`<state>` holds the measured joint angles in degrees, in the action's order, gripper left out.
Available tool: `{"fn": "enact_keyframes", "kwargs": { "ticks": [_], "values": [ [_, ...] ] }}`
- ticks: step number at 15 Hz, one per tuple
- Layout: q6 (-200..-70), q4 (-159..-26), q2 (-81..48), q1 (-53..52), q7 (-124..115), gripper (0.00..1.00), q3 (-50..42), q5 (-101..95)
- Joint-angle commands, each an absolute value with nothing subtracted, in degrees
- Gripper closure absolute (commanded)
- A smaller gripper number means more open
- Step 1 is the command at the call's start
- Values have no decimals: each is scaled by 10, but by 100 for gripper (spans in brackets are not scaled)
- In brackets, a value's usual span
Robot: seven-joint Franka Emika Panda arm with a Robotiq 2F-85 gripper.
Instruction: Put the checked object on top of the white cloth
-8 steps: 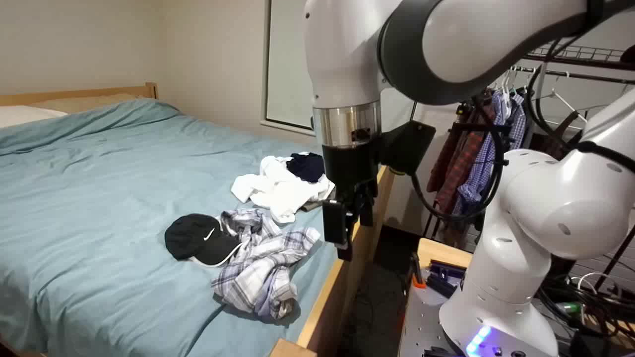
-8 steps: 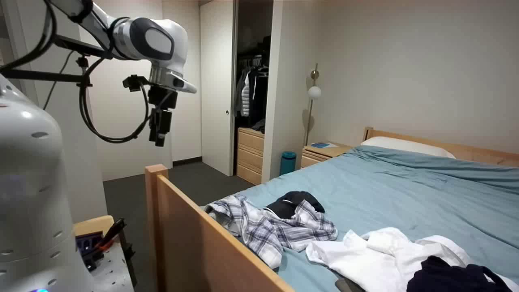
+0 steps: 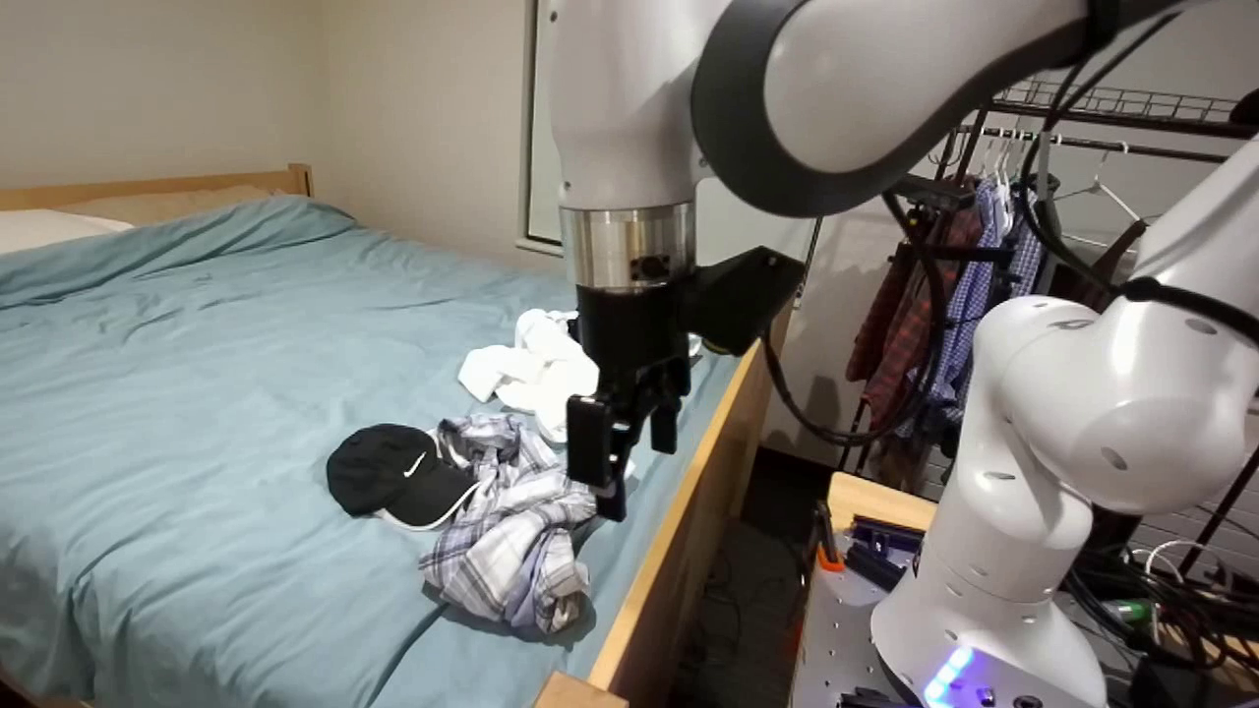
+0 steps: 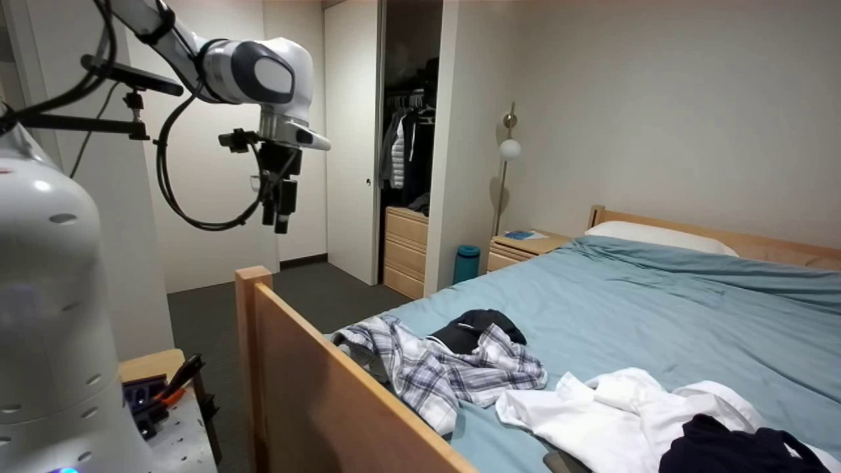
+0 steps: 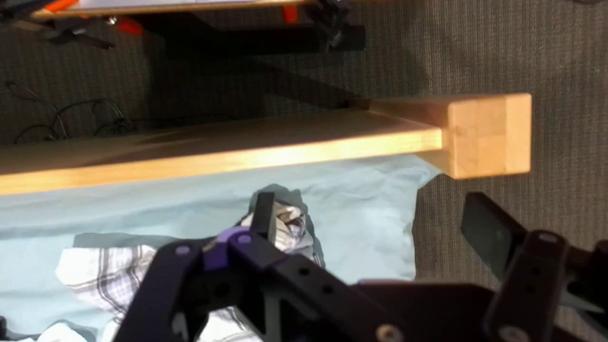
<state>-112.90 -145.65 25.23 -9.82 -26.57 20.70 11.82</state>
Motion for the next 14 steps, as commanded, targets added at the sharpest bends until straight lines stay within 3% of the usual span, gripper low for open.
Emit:
{"fn": "enact_keyframes", "kwargs": {
  "ticks": [1,9,14],
  "values": [
    [-1198,-1387,122,-81,-345,0,230,74],
    [-1411,-1413,-38,-66,-530,0,123,11],
    [-1400,-1406,-47,-81,-506,0,101,15]
  ]
}}
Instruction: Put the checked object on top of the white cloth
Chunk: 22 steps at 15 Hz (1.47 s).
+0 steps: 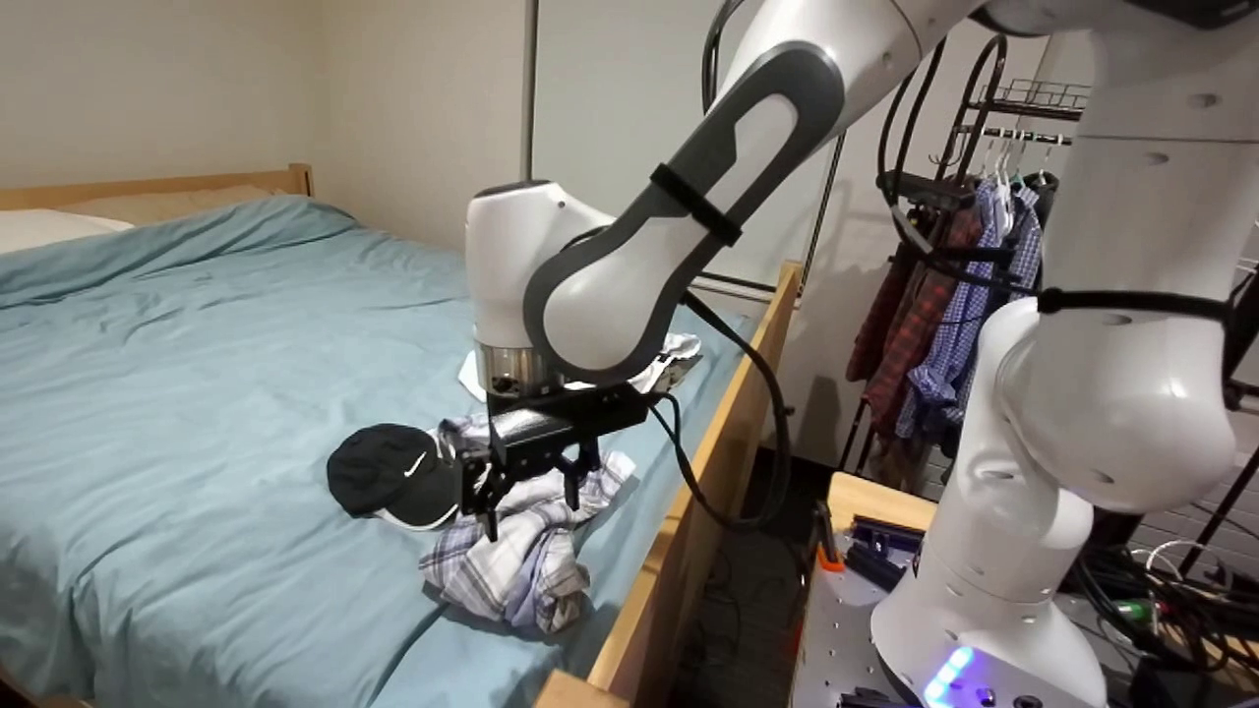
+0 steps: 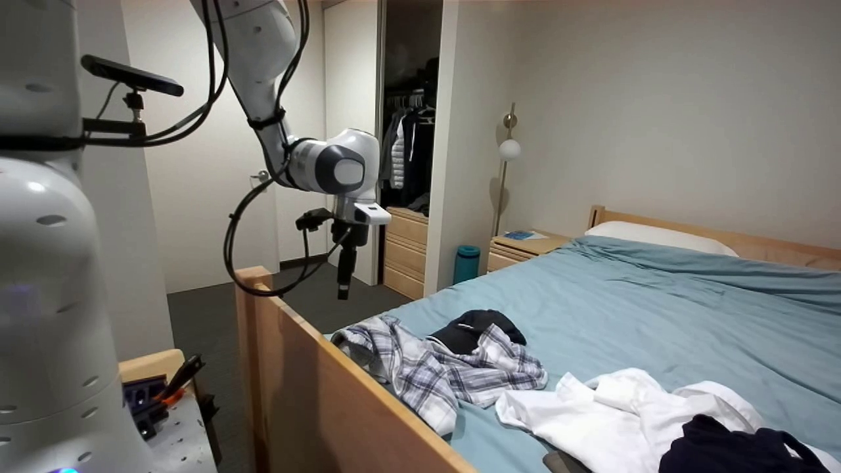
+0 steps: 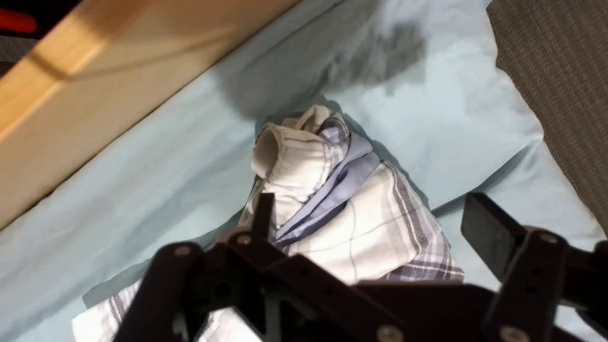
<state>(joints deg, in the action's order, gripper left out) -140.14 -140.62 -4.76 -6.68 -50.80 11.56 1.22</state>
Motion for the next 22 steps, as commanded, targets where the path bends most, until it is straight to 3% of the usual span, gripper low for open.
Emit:
{"fn": "enact_keyframes", "kwargs": {
  "ticks": [1,5,11,22],
  "values": [
    [-1400,-1405,-47,-82,-509,0,102,15],
    [-1379,-1389,-71,-82,-476,0,109,62],
    [-1388,-1354,-90,-101,-377,0,87,-68],
    [-1397,-1337,-122,-115,-179,0,89,-95]
  ]
}}
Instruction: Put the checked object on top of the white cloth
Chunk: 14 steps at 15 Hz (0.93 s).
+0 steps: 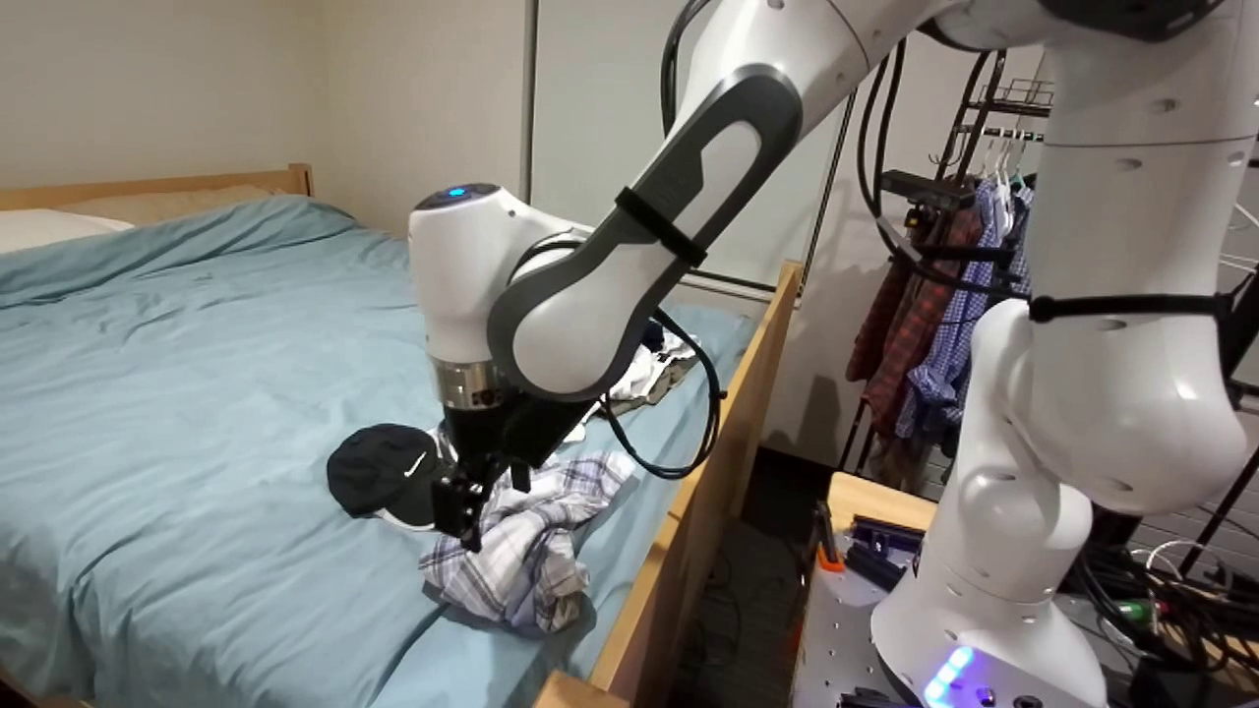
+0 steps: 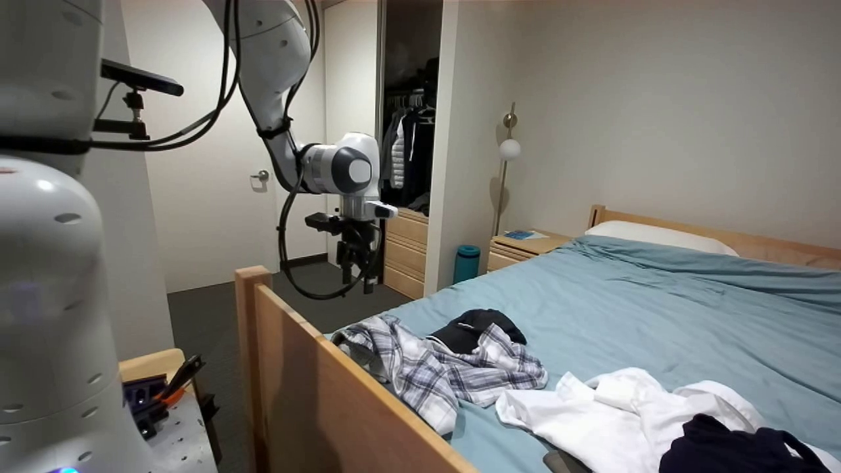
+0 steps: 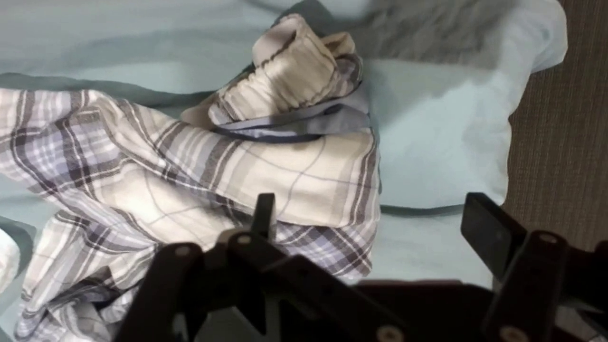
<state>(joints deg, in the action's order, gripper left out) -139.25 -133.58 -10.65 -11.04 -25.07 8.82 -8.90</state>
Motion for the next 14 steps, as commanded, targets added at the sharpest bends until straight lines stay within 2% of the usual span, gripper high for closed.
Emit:
{"fn": "enact_keyframes", "kwargs": {
  "ticks": [1,5,9,14],
  "values": [
    [-1387,-1328,-128,-115,-147,0,90,-91],
    [-1353,-1301,-139,-123,-54,0,90,-115],
    [-1364,-1308,-135,-124,-67,0,88,-101],
    [-1292,-1285,-141,-129,0,0,69,-250]
  ]
}}
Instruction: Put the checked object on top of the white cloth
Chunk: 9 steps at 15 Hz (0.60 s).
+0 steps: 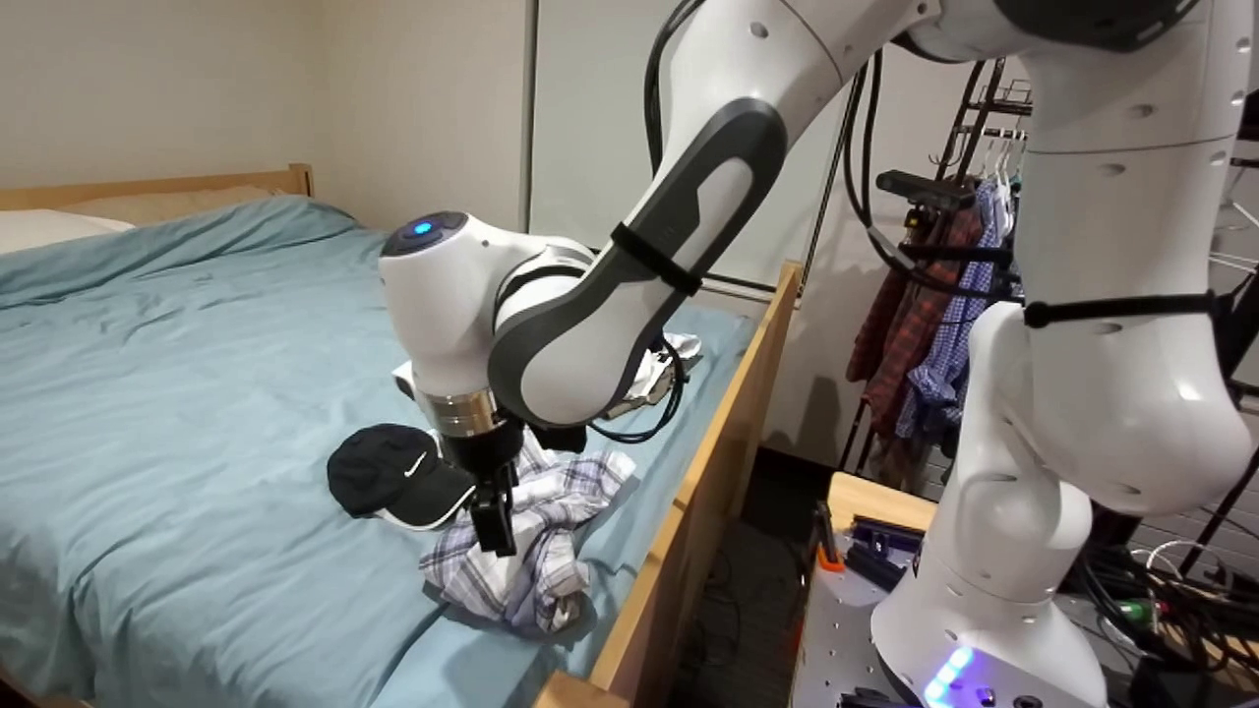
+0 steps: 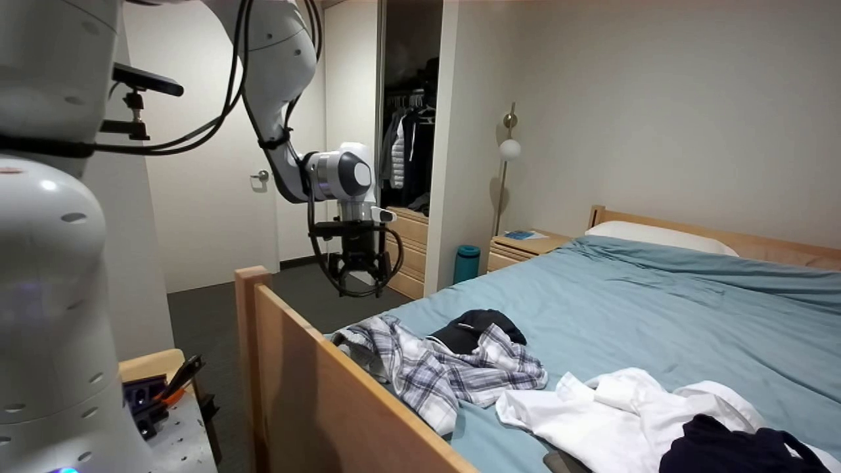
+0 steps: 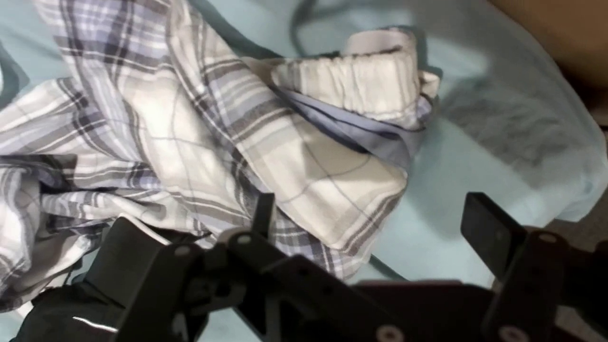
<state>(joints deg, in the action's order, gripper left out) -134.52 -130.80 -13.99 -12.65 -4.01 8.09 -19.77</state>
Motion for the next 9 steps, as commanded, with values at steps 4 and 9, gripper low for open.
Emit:
{"fn": "enact_keyframes", "kwargs": {
  "ticks": [4,9],
  "values": [
    [-1300,-1285,-139,-122,33,0,74,-256],
    [-1296,-1283,-144,-126,54,0,74,-280]
  ]
}}
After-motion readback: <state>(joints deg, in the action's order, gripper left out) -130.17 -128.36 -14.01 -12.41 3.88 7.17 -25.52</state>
